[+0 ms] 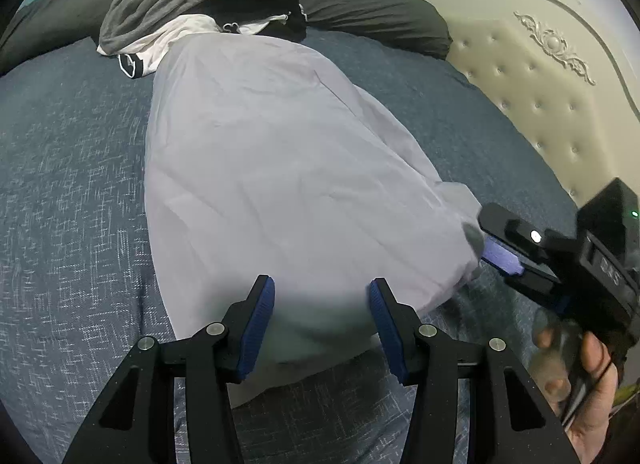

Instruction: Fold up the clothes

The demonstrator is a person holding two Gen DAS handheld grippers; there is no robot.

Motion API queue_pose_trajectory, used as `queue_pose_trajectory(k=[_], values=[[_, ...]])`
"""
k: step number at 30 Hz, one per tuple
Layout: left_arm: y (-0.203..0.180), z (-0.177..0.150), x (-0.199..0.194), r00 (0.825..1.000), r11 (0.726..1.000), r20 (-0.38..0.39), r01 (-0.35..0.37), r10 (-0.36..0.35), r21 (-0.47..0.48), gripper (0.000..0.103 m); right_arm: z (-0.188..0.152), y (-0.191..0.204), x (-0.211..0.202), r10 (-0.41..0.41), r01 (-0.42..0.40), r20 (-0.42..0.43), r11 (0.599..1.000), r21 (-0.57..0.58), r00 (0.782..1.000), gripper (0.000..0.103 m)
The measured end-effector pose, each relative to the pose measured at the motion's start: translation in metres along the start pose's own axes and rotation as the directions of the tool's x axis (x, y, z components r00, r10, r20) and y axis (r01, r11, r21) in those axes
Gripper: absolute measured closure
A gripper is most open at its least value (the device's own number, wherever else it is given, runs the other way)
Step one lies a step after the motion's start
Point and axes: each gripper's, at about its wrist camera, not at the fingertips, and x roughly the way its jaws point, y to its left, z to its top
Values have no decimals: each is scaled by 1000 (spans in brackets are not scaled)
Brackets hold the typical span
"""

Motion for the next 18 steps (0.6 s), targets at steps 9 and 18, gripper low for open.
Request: queue_pose_trajectory(k=[9, 18], values=[[-1, 1, 3, 1000, 1000, -14, 6, -6, 6, 50, -4, -6, -1, -35, 36, 38, 999, -27, 999, 92], [-8, 4, 1, 1000, 1000, -23, -7, 8, 27, 49, -1, 14, -22, -88, 100, 96, 987, -129, 992, 97]])
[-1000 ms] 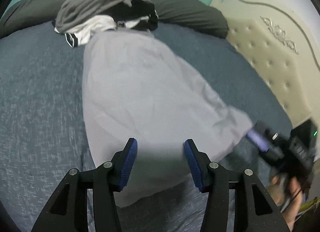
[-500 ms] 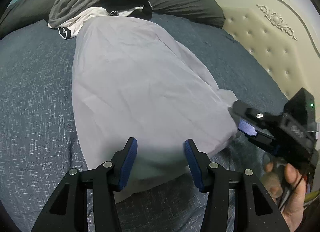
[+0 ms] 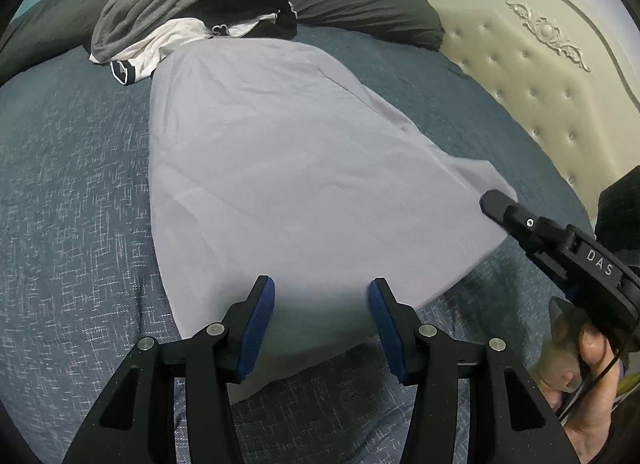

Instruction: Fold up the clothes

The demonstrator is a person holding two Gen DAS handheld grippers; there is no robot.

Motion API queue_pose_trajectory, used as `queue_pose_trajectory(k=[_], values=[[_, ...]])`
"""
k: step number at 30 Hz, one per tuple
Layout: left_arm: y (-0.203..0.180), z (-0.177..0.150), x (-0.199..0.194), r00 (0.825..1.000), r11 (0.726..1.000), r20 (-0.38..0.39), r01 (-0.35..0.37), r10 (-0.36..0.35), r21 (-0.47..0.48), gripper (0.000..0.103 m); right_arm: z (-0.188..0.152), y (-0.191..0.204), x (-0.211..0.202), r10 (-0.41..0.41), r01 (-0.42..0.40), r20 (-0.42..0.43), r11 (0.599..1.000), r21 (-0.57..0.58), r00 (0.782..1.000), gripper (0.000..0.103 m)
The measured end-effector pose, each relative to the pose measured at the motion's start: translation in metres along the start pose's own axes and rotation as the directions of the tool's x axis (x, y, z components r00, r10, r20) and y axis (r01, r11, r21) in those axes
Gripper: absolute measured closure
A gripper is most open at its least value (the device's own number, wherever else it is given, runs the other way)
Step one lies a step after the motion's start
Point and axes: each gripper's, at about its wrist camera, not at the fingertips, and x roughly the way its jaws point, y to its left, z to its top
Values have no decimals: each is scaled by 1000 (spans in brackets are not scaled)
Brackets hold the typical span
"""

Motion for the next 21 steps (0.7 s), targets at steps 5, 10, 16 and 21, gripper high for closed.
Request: queue_pose_trajectory(k=[5, 10, 16, 21], values=[[1, -2, 9, 1000, 1000, -29, 1, -1, -10, 50, -9, -28, 11, -37, 45, -76, 994, 97, 996, 96], [-2, -5, 19, 998, 1000, -50, -23, 24, 12, 50, -13, -39, 11, -48, 61, -98, 988, 139, 994, 87], [-2, -3, 15, 999, 1000, -44, -23, 23, 3, 49, 1, -49, -9, -52, 55, -18, 982, 181, 998, 72], [0, -4, 12, 999, 1000, -41, -21, 21, 2, 49, 9, -55, -24, -22, 12, 49, 980, 200, 999, 71]])
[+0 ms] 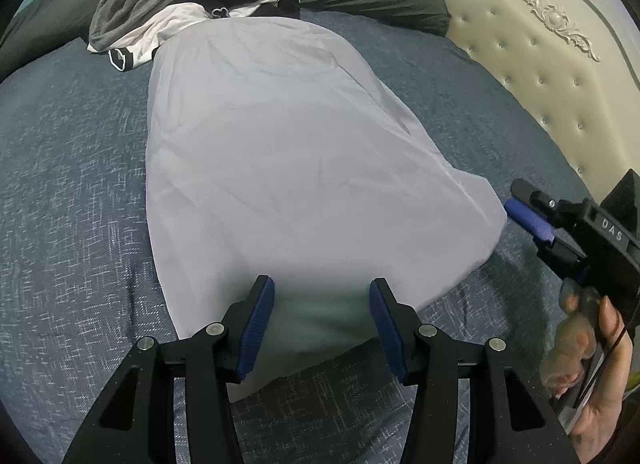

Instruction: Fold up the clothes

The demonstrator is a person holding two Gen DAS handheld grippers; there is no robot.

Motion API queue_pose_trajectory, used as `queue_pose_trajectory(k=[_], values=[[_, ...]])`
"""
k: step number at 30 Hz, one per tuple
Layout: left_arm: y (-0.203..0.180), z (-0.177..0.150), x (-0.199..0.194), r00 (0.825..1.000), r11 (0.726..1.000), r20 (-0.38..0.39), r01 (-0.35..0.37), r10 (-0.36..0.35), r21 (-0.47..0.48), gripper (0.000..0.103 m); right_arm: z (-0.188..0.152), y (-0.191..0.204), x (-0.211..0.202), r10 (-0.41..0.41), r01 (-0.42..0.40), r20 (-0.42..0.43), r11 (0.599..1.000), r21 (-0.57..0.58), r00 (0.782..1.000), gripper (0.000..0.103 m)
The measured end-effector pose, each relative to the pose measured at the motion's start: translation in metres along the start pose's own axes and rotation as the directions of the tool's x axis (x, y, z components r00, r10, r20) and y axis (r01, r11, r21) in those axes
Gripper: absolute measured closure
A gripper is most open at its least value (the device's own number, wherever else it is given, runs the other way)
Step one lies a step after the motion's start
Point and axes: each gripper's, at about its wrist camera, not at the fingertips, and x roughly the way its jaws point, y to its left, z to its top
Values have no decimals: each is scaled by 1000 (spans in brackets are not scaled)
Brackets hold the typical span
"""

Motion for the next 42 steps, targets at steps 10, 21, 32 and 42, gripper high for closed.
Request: queue_pose_trajectory(k=[10, 21, 32, 42], values=[[3, 0, -4, 1000, 1000, 2, 6, -6, -9, 49, -1, -4, 14, 50, -49, -47, 998, 32, 998, 71], [6, -1, -8, 1000, 1000, 5, -3, 3, -14, 49, -18, 30, 29, -1, -19, -131, 988, -155, 991, 77], [8, -1, -7, 1000, 1000, 6, -4, 4, -22, 49, -23, 13, 39, 60, -73, -191, 995, -62, 980, 89], [9, 1, -10, 1000, 999, 23, -17, 17, -31, 49, -17, 6, 23, 37, -43, -140, 998, -41, 989, 101]])
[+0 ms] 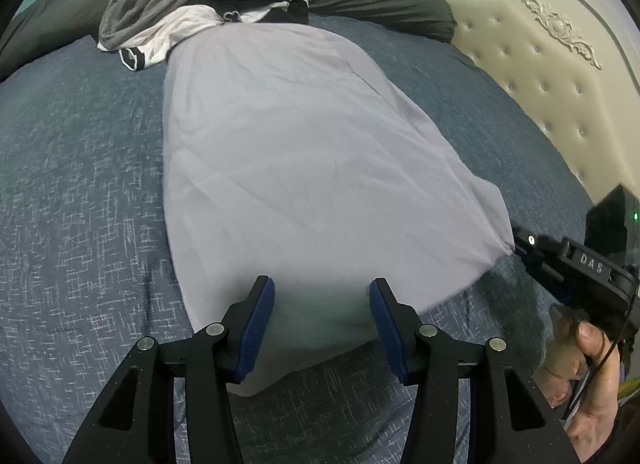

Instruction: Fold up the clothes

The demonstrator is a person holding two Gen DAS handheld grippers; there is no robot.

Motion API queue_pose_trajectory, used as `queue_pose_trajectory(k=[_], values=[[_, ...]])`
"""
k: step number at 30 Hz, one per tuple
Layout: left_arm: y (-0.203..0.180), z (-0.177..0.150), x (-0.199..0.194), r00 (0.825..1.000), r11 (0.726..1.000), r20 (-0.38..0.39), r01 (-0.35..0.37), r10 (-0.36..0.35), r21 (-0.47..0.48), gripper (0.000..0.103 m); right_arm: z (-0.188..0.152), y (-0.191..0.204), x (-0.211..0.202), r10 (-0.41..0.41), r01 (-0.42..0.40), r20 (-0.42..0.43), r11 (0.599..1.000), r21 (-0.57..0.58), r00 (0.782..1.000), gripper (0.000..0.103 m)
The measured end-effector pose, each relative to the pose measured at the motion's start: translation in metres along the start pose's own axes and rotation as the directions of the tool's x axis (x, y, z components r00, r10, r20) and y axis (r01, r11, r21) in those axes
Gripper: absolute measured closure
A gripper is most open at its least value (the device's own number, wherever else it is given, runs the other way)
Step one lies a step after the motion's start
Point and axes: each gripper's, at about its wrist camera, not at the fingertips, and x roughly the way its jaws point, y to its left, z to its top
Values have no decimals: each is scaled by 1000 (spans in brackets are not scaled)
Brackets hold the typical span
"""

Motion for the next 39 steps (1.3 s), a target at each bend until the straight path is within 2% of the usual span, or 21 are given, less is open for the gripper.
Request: queue_pose_trajectory(k=[7, 9, 13, 16, 20, 23, 25, 26, 27, 31, 39], values=[[8, 0, 7, 1000, 1000, -8, -9, 9, -14, 49, -4, -20, 9, -37, 40, -45, 997, 68, 998, 100], [10, -1, 10, 1000, 1000, -11, -15, 15, -7, 49, -2, -24, 9, -29, 34, -54, 994, 99, 998, 96], [8, -4, 15, 1000, 1000, -12, -26, 26, -4, 49, 10, -12, -13, -48, 45, 46, 997, 71, 998, 96], [9, -5, 15, 1000, 1000, -9, -22, 21, -12, 49, 17, 9, -24, -1, 2, 97, 1000, -7, 995, 96], [9, -7, 16, 1000, 1000, -7, -30, 30, -7, 49, 12, 39, -7, 58, -57, 10, 990, -128, 998, 96], [9, -8, 16, 1000, 1000, -9, -20, 20, -6, 48, 2, 40, 21, 8, -19, -78, 990, -139, 997, 96], [10, -9, 15, 1000, 1000, -12, -9, 9, -6, 49, 0, 29, 33, -32, 21, -105, 994, -107, 994, 96], [12, -9, 14, 1000, 1000, -13, 0, 0, -9, 49, 1, 20, 36, -43, 34, -112, 996, -78, 993, 102], [13, -9, 13, 1000, 1000, -12, 5, -5, -10, 48, 2, 12, 38, -53, 47, -117, 998, -48, 992, 102], [20, -10, -3, 1000, 1000, 10, 10, -9, -27, 48, 5, -2, 33, -95, 92, -106, 995, -31, 990, 103], [51, -26, -8, 1000, 996, -14, -1, 0, -85, 48, 0, -14, 34, -109, 107, -122, 994, -24, 987, 103]])
